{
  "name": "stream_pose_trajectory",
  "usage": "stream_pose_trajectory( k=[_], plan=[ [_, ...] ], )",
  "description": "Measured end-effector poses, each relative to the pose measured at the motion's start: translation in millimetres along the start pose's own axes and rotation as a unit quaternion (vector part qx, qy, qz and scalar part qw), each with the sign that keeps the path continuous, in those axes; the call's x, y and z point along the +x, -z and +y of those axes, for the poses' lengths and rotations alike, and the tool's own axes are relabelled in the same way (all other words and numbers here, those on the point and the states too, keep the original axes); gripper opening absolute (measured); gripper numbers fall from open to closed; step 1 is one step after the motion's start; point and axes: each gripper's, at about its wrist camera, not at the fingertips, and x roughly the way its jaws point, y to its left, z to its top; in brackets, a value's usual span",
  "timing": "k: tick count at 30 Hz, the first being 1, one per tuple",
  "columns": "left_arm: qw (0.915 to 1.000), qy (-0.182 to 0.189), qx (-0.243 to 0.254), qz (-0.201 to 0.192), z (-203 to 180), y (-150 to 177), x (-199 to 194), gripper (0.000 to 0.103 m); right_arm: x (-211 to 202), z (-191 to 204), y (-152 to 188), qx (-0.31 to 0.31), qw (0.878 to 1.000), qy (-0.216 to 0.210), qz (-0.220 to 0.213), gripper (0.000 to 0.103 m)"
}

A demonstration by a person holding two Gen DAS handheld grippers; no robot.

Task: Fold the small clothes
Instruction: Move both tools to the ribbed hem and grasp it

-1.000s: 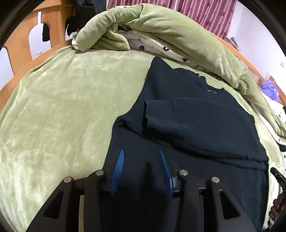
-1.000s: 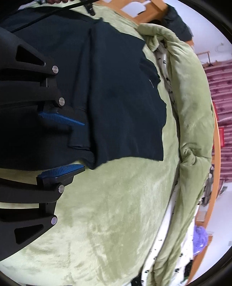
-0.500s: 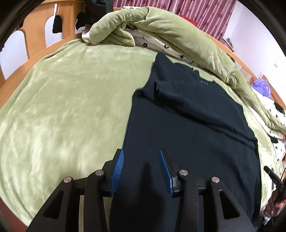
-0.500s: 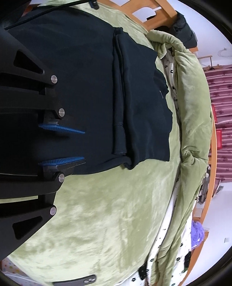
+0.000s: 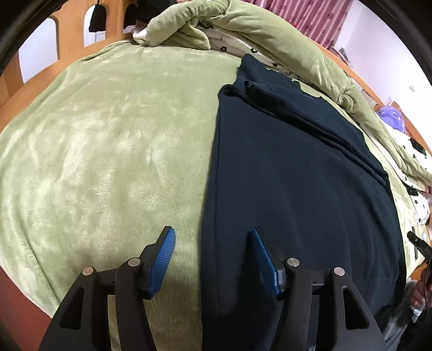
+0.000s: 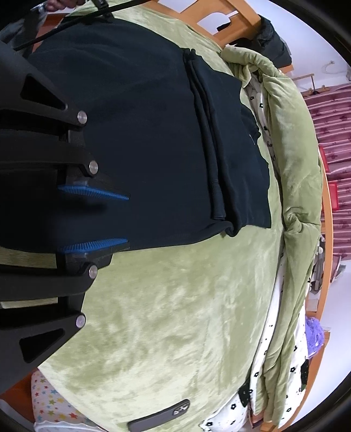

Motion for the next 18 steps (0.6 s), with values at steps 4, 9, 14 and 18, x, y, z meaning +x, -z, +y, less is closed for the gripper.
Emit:
stream_pose_trajectory(
  k=[4,9,14,18],
  plan=[
    [0.9998,0.02,0.001,0.005,1,4,1,0.06,1,-8,6,0.011,1.0,-0.001,0.006,0.038],
    [0.9972,0.072,0.01,0.018,-2,22,-6,0.06,7,-21,22,0.028,0.999,-0.006,0.028,0.038],
    [0.9948,0.094,0.032,0.023,-9,47,-16,0.06,11,-29,47,0.04,0.998,-0.015,0.05,0.038],
    [0.9937,0.109,0.017,0.022,-7,55,-19,0.06,4,-27,62,0.033,0.998,-0.021,0.043,0.039]
  ],
)
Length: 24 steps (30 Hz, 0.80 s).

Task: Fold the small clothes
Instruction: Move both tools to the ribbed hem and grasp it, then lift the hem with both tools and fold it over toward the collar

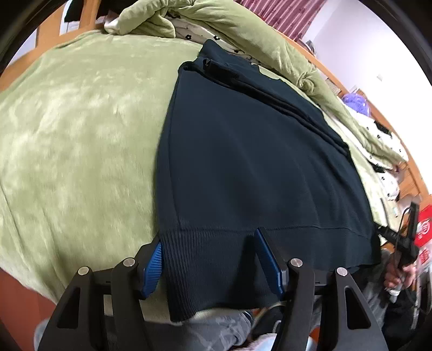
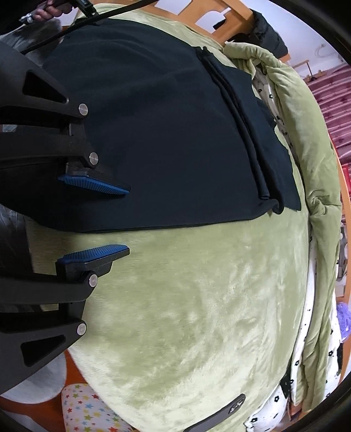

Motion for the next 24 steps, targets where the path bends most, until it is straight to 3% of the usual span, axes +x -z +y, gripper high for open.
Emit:
stream_pose_trajectory(
  k=[12,14,18,22,24],
  plan=[
    [0.9997,0.016,-0.018,0.001,-1,15,-6,0.06,-17,-2,40,0.026,0.997,-0.068,0.027,0.041],
    [0.9997,0.015,-0.019,-0.001,-2,17,-7,0.058,-19,6,47,0.015,0.998,-0.06,0.025,0.041],
    [0.9994,0.007,-0.033,-0.005,-1,16,-8,0.045,-20,19,48,-0.013,0.999,-0.04,0.021,0.041],
    [0.9985,-0.011,-0.054,0.0,6,15,-10,0.025,-26,24,47,-0.029,0.999,-0.042,0.011,0.018],
    [0.9979,-0.007,-0.065,-0.003,8,14,-13,0.015,-32,24,44,-0.024,0.998,-0.056,0.004,0.014]
  ],
)
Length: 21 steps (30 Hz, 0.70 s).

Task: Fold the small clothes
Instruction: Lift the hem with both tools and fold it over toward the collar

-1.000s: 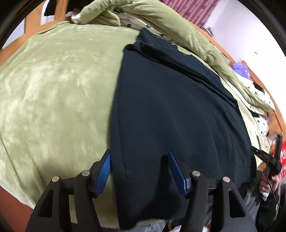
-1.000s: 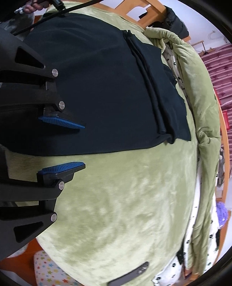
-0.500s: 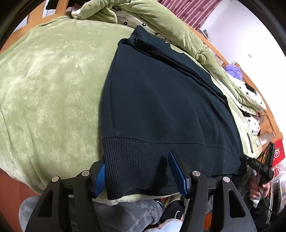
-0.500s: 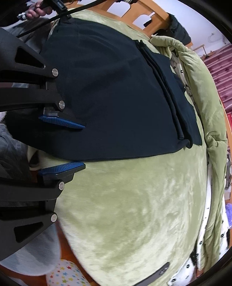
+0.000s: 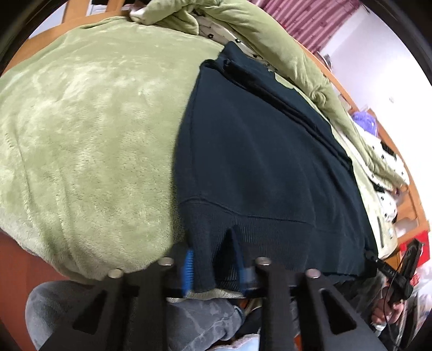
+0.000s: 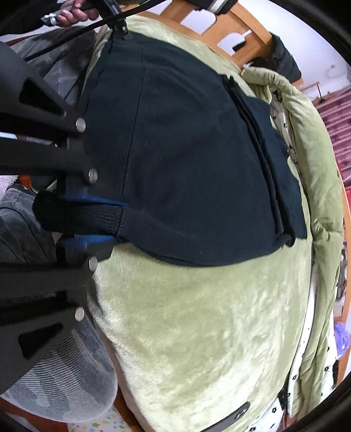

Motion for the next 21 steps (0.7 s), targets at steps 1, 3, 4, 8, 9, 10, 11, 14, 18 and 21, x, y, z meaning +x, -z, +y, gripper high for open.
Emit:
stream_pose_trajectory(
  k=[1,3,4,8,9,10,11,14,18,21],
  plan=[
    [1.0,0.003,-0.003,-0.003,0,-1,-3,0.011,-4,1,-2,0.001,1.0,-0.01,-0.006,0.013],
    [0.9999,0.011,-0.005,-0.011,-3,-5,-9,0.01,-15,3,-6,0.0,0.999,-0.024,-0.023,0.013],
    [0.9998,0.012,-0.005,-0.015,-5,-7,-12,0.009,-22,5,-10,0.001,0.999,-0.035,-0.035,0.012],
    [0.9993,0.008,-0.002,-0.037,-20,-22,-30,0.007,-38,9,-25,0.006,0.997,-0.054,-0.058,0.012],
    [0.9989,0.009,-0.002,-0.045,-27,-27,-36,0.007,-41,9,-30,0.008,0.996,-0.06,-0.061,0.011],
    [0.9986,0.01,-0.002,-0.051,-31,-32,-41,0.007,-47,10,-37,0.014,0.995,-0.068,-0.068,0.011],
    [0.9983,0.01,0.0,-0.058,-37,-37,-46,0.007,-50,11,-42,0.017,0.995,-0.072,-0.072,0.011],
    [0.9966,-0.004,0.015,-0.081,-57,-58,-60,0.007,-61,14,-61,0.026,0.992,-0.08,-0.09,0.011],
    [0.9937,-0.024,0.04,-0.102,-85,-88,-70,0.007,-71,22,-87,0.032,0.991,-0.074,-0.11,0.011],
    [0.9919,-0.039,0.047,-0.111,-98,-110,-69,0.007,-75,26,-110,0.033,0.99,-0.069,-0.118,0.011]
  ],
)
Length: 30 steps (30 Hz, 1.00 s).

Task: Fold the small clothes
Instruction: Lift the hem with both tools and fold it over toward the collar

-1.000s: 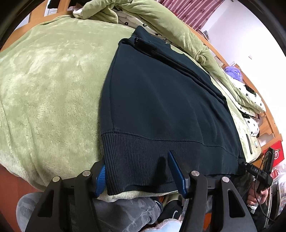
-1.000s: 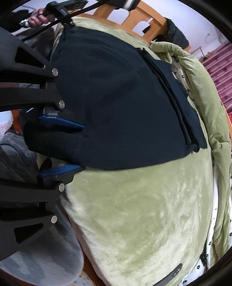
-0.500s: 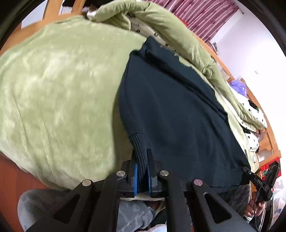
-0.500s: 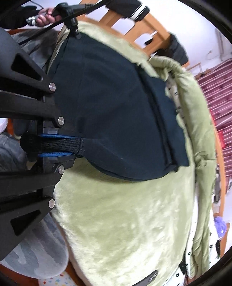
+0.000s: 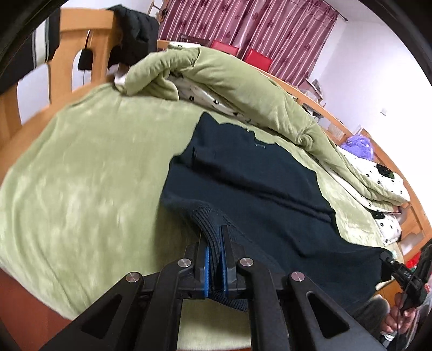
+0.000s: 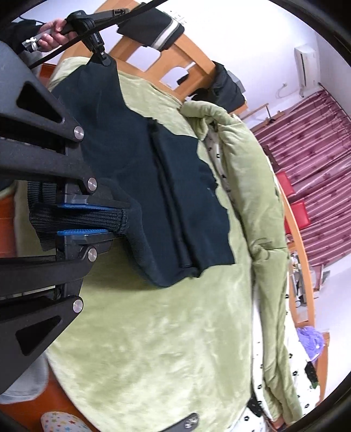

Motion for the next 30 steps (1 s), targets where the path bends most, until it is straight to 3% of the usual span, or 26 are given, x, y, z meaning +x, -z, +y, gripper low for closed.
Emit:
stream_pose_trajectory(
  k=[12,20,30],
  plan=[
    [0.9995,-0.016,-0.023,-0.015,-15,-73,61,0.007,47,2,-85,0.024,1.0,0.011,-0.011,0.01],
    [0.9987,-0.024,-0.041,-0.016,-17,-125,118,0.007,114,-1,-148,0.056,0.998,0.007,-0.005,0.01],
    [0.9985,-0.042,-0.033,0.009,-18,-156,192,0.007,191,0,-185,0.034,0.999,0.03,0.011,0.01]
  ],
)
